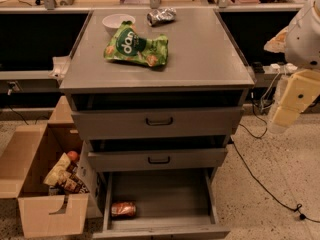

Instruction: Pick coke can from bottom drawer and place on counter

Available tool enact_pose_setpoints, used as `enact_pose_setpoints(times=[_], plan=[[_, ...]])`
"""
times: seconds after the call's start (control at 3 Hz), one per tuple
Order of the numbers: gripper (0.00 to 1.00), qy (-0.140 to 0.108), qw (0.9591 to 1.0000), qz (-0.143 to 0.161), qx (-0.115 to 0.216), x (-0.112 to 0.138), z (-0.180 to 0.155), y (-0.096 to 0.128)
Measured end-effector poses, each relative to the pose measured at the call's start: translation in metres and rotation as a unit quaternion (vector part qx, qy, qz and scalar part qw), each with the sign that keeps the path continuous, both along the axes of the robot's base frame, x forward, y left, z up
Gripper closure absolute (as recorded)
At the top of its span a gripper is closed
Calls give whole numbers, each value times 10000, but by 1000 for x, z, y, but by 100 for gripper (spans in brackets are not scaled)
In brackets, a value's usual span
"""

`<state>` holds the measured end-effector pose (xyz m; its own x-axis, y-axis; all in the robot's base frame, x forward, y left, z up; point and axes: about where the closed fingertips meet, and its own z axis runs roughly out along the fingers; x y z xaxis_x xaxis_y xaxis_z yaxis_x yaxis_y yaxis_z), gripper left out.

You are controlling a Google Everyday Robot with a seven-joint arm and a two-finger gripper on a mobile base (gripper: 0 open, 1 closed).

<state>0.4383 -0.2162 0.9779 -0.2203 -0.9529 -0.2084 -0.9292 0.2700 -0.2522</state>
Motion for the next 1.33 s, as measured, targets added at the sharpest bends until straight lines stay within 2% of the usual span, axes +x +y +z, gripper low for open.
enact_pose_setpoints(times=[0.33, 0.67, 1.0, 1.33], plan=[[0, 0, 10000, 0, 0, 0, 0, 0], [0, 59, 9994, 315, 123, 2, -20, 13], [0, 156, 9966, 713, 389, 1, -51, 37], [0, 284, 9914, 1020, 774, -5, -92, 65]])
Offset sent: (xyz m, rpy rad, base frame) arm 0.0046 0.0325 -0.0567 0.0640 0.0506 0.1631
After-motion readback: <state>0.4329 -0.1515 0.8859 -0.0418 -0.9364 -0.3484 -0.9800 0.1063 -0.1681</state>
